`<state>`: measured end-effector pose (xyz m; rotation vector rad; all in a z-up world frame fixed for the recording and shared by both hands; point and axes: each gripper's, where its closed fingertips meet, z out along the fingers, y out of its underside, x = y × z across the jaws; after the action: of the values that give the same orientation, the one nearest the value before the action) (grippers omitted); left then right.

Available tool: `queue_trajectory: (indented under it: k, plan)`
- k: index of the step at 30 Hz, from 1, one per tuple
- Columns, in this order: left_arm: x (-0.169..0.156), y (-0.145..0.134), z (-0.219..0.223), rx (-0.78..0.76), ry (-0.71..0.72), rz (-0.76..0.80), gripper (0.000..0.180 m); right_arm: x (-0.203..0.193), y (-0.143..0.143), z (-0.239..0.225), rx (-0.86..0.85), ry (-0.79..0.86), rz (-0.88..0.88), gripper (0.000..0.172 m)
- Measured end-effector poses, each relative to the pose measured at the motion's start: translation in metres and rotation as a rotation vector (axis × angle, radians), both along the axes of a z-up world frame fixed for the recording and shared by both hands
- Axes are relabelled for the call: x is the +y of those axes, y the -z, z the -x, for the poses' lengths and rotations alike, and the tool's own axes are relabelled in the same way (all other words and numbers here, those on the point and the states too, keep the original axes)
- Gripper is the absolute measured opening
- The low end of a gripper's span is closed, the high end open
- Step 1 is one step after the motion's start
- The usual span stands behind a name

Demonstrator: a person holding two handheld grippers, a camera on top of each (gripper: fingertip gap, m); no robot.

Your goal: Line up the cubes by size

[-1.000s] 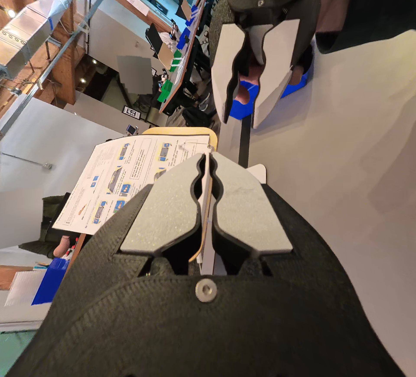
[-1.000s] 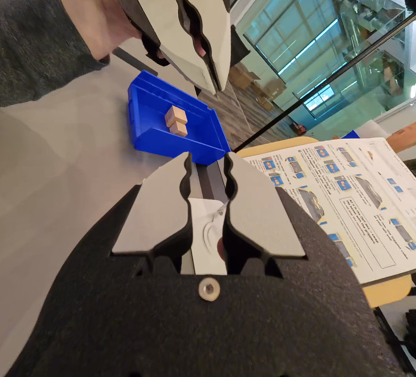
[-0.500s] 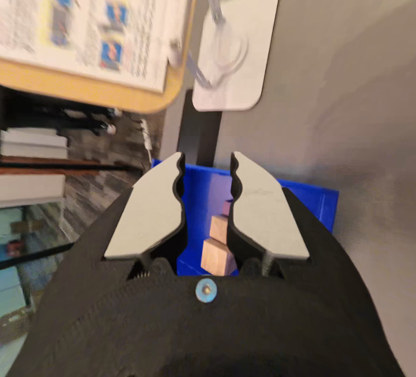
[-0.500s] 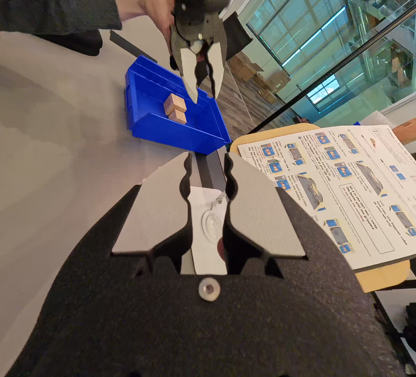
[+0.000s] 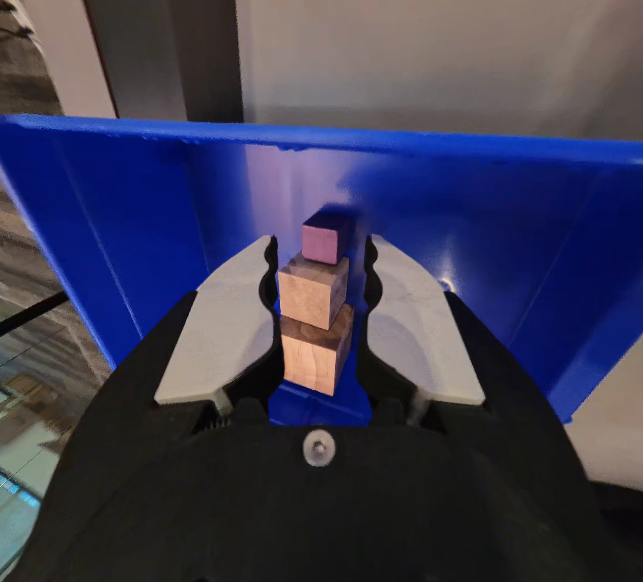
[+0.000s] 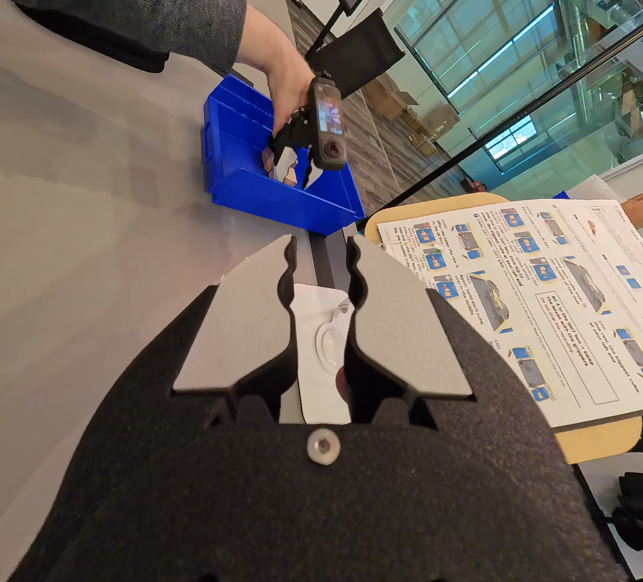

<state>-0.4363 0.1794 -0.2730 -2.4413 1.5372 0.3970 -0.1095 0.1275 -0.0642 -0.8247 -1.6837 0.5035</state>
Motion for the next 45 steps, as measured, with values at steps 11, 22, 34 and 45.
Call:
queue_trajectory:
  k: [11,22,34,45]
  plan:
    - [0.001,0.034,0.024,0.081,-0.041,0.114,0.048,0.0,-0.001,-0.001,0.001,-0.004,0.0,0.027]
    - [0.007,0.023,0.014,-0.017,-0.039,0.025,0.03,0.002,0.002,0.001,-0.001,-0.007,0.008,0.027]
    - [-0.021,-0.154,-0.105,-0.348,0.187,-0.548,0.029,-0.014,-0.014,0.002,0.096,-0.088,0.031,0.027]
    - [-0.076,-0.226,-0.267,-0.57,0.565,-0.757,0.028,-0.033,-0.035,0.004,0.221,-0.155,0.014,0.033]
